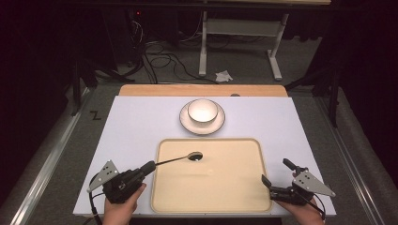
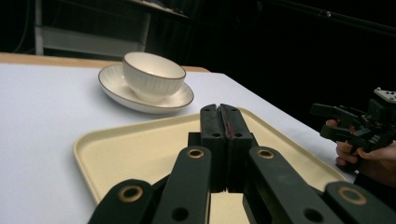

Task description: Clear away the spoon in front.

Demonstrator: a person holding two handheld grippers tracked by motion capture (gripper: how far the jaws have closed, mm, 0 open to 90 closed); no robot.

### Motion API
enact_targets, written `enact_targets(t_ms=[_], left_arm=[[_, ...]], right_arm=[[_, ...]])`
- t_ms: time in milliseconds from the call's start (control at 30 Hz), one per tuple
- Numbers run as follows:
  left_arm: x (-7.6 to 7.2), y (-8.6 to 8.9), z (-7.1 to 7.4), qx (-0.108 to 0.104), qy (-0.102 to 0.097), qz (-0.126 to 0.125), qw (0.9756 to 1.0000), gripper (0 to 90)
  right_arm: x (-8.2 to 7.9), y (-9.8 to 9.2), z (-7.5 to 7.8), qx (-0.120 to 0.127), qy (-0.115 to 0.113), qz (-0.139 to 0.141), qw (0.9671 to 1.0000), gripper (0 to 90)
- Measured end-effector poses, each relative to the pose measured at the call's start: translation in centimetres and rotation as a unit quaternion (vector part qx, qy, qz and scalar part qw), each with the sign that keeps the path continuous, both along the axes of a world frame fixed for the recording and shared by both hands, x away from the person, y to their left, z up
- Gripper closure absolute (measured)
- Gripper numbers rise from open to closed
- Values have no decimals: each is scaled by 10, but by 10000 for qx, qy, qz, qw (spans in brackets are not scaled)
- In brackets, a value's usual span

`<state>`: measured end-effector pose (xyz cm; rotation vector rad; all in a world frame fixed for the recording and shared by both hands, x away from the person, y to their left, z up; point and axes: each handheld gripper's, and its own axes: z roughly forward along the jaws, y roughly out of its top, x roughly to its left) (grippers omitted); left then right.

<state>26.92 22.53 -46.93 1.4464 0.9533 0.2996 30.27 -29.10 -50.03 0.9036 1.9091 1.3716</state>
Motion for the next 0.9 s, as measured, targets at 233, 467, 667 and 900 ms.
enact_targets(t_ms=[233,467,667,900], left_arm=[[5,-4,-8,-214,205,-313,9991,898],[11,-12,-19,-304,519,-567,9966,898],[15,-16,-27,-353,747,-751,9937,898],[20,-13,-33,-434,914,-733,9922,896]], right_arm=[[1,0,-1,-13,29,4,10000,36],[0,1,-1,-31,47,-9,10000,36],[1,1,-1,-47,60,-5,10000,36],[1,2,-2,-49,68,24,10000,36]])
